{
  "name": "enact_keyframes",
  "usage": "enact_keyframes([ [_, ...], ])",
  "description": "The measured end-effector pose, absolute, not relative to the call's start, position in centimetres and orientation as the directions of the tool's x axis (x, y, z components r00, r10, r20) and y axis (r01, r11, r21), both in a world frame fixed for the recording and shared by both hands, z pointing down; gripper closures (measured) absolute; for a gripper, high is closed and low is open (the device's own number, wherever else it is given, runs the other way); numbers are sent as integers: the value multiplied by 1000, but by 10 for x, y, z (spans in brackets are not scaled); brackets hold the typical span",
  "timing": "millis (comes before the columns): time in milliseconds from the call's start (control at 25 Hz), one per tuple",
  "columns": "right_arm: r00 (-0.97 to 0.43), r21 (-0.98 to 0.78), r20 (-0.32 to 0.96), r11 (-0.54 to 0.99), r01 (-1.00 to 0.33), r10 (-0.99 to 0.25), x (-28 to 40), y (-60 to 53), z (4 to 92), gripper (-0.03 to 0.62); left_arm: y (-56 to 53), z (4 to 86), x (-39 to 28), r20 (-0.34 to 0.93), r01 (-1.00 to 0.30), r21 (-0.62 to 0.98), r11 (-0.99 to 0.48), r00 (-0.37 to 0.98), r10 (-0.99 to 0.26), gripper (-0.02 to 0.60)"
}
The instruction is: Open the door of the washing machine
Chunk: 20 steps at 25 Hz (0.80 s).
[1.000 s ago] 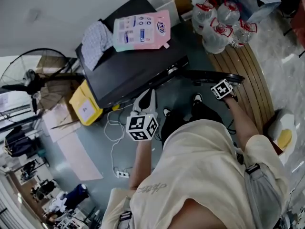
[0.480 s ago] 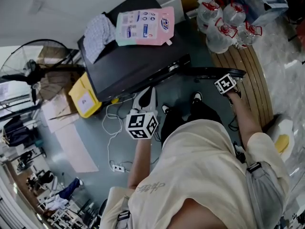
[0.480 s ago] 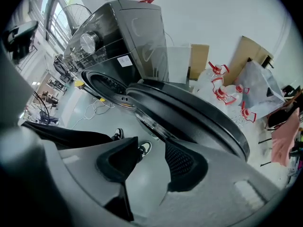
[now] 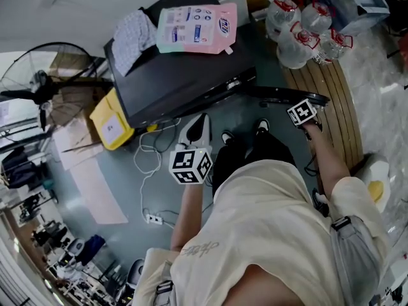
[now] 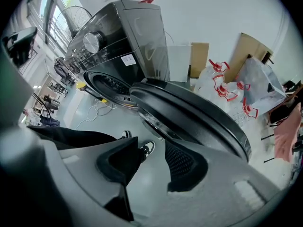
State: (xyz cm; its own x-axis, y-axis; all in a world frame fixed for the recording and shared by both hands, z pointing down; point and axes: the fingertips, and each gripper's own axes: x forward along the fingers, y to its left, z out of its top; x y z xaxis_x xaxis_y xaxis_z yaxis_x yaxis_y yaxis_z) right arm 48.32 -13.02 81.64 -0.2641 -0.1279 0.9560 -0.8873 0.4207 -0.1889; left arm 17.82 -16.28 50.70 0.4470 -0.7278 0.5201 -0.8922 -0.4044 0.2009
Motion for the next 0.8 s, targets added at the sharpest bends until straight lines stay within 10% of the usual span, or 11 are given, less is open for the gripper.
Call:
enact_keyframes([
  [800,-510,-168,732,606,-777,-452,318,-170,632,428,-186,465,128,374,-870,193,-453,492,-786,564],
])
